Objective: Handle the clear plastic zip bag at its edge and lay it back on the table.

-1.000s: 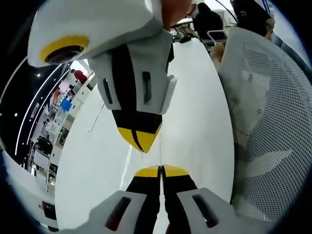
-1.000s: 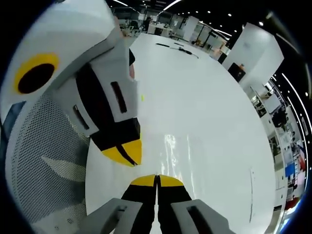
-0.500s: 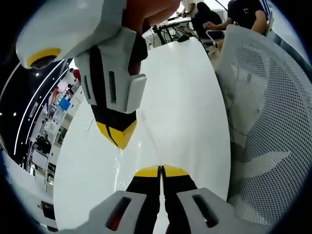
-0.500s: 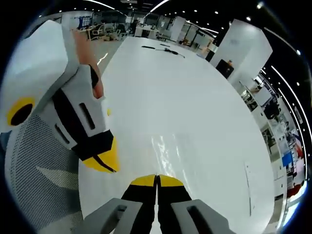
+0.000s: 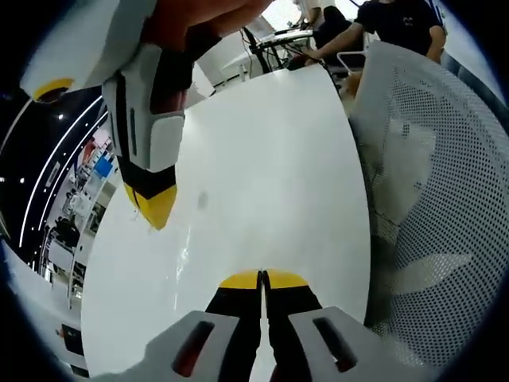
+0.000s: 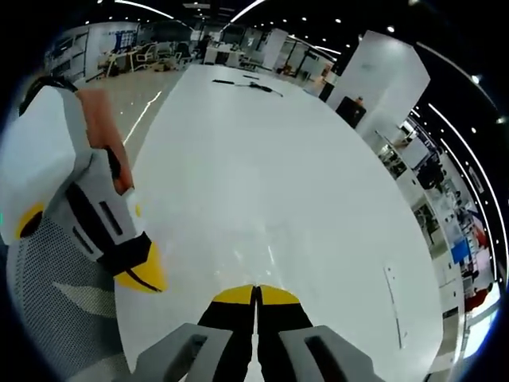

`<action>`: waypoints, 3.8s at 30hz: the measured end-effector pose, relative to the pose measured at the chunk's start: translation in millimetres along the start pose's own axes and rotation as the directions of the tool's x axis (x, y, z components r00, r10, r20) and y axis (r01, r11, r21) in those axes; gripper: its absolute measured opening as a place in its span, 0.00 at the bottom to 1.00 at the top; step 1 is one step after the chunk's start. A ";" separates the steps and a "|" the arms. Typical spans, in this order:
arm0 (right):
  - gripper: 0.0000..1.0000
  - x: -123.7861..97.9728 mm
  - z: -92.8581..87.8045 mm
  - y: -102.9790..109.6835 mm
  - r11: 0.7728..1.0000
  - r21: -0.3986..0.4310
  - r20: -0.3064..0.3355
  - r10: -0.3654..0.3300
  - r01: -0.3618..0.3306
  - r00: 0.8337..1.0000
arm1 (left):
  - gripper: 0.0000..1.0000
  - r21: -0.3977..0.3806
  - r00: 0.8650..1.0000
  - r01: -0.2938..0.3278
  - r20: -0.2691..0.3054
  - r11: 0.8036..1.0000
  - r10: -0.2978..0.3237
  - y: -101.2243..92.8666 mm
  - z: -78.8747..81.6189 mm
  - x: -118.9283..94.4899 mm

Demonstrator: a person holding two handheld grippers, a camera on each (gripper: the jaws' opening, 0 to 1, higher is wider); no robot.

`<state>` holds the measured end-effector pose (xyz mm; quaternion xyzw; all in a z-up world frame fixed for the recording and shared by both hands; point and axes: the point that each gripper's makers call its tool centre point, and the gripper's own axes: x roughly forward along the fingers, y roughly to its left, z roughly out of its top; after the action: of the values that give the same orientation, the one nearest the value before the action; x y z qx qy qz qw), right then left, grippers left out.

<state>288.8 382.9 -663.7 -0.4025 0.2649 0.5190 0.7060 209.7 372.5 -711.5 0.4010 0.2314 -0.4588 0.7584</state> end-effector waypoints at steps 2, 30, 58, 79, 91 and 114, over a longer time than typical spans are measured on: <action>0.00 0.8 -0.2 -1.8 1.000 0.000 -0.002 -0.004 0.004 1.000 | 0.00 0.000 1.000 0.001 0.002 1.000 -0.001 -0.4 0.2 0.9; 0.00 10.1 -0.3 15.5 0.998 -0.043 -0.006 0.037 -0.037 0.999 | 0.00 -0.007 1.000 -0.019 -0.007 1.000 0.019 8.2 -5.8 -3.1; 0.00 19.5 -11.2 47.8 0.992 -0.071 -0.035 0.101 -0.103 0.994 | 0.00 -0.018 0.998 -0.055 -0.008 0.998 0.054 25.2 -3.1 -4.4; 0.00 26.8 -21.5 63.9 0.984 -0.116 -0.058 0.127 -0.133 0.990 | 0.00 0.006 0.999 -0.044 -0.024 0.999 0.044 17.9 -7.8 -1.2; 0.00 34.6 -31.0 67.7 0.988 -0.118 -0.063 0.092 -0.099 0.994 | 0.01 0.000 0.999 -0.020 -0.036 1.000 0.020 4.4 -9.8 -2.4; 0.00 39.4 -41.4 73.7 0.998 -0.064 -0.074 0.018 -0.023 0.997 | 0.05 -0.258 0.997 -0.073 -0.017 0.963 0.071 7.7 -32.7 -19.7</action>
<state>233.5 378.6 -738.7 -0.4410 0.2777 0.5196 0.6770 207.8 411.3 -712.9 0.3087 0.2773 -0.3954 0.8194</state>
